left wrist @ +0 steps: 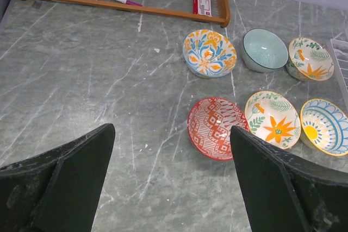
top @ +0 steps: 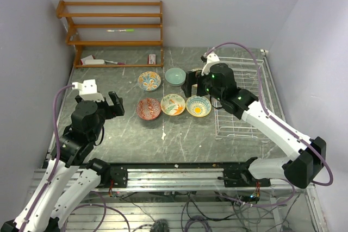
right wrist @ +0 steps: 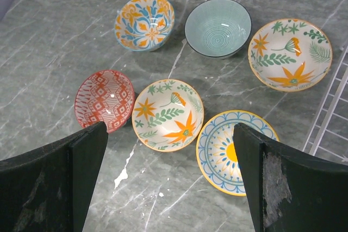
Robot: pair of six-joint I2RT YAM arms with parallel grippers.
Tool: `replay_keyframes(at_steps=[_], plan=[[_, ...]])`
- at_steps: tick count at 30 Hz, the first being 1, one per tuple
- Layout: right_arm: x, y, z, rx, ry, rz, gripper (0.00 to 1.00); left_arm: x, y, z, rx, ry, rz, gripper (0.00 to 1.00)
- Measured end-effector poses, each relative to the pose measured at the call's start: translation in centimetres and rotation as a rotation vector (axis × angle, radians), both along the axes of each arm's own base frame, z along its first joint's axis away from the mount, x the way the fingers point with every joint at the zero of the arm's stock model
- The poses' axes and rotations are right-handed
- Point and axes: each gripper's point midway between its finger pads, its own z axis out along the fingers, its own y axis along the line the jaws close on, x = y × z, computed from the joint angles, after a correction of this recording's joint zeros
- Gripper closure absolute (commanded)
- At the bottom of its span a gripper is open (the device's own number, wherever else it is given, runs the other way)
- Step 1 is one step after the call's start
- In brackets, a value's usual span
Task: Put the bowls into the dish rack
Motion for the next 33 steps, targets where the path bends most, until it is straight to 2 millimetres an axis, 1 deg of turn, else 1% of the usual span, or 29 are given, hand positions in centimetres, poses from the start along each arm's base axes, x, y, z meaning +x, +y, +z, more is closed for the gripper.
replay_keyframes(at_steps=[1, 3, 6, 8, 10, 12, 13, 15, 17, 18, 22, 29, 33], plan=[[0.0, 0.0, 0.0, 0.0, 0.001, 0.004, 0.01, 0.0, 0.0, 0.1, 0.0, -0.002, 0.001, 0.02], [-0.1, 0.2, -0.3, -0.006, 0.009, 0.014, 0.05, 0.0, 0.1, 0.1, -0.001, -0.005, 0.005, 0.02], [-0.5, 0.8, -1.5, -0.021, 0.037, 0.04, 0.11, 0.1, 0.2, 0.1, 0.0, -0.006, 0.011, 0.02], [-1.2, 1.4, -3.1, -0.048, 0.069, 0.062, 0.15, 0.1, 0.2, 0.1, 0.001, -0.006, 0.014, 0.02], [-2.2, 2.3, -5.1, -0.095, 0.11, 0.091, 0.21, 0.1, 0.3, 0.1, 0.001, -0.007, 0.015, 0.02], [-3.3, 3.1, -7.2, -0.148, 0.152, 0.118, 0.3, 0.1, 0.3, 0.2, 0.002, -0.007, 0.016, 0.02], [-3.7, 3.3, -8.1, -0.175, 0.172, 0.128, 0.33, 0.1, 0.3, 0.2, 0.002, -0.007, 0.017, 0.02], [-4.2, 3.3, -9.6, -0.213, 0.202, 0.132, 0.36, 0.1, 0.3, 0.2, 0.002, -0.007, 0.019, 0.02], [-4.4, 2.7, -10.8, -0.25, 0.227, 0.113, 0.45, 0.1, 0.4, 0.2, 0.003, -0.008, 0.023, 0.02], [-4.4, 2.3, -11.3, -0.267, 0.237, 0.103, 0.47, 0.1, 0.4, 0.2, 0.004, -0.008, 0.024, 0.02], [-4.5, 1.3, -12.6, -0.316, 0.264, 0.069, 0.47, 0.1, 0.5, 0.2, 0.006, -0.009, 0.029, 0.02], [-4.8, 0.4, -15.8, -0.397, 0.315, 0.063, 0.47, 0.1, 0.5, 0.2, 0.006, -0.009, 0.03, 0.02], [-4.5, 0.0, -16.6, -0.434, 0.314, 0.052, 0.48, 0.1, 0.6, 0.2, 0.007, -0.009, 0.032, 0.02]])
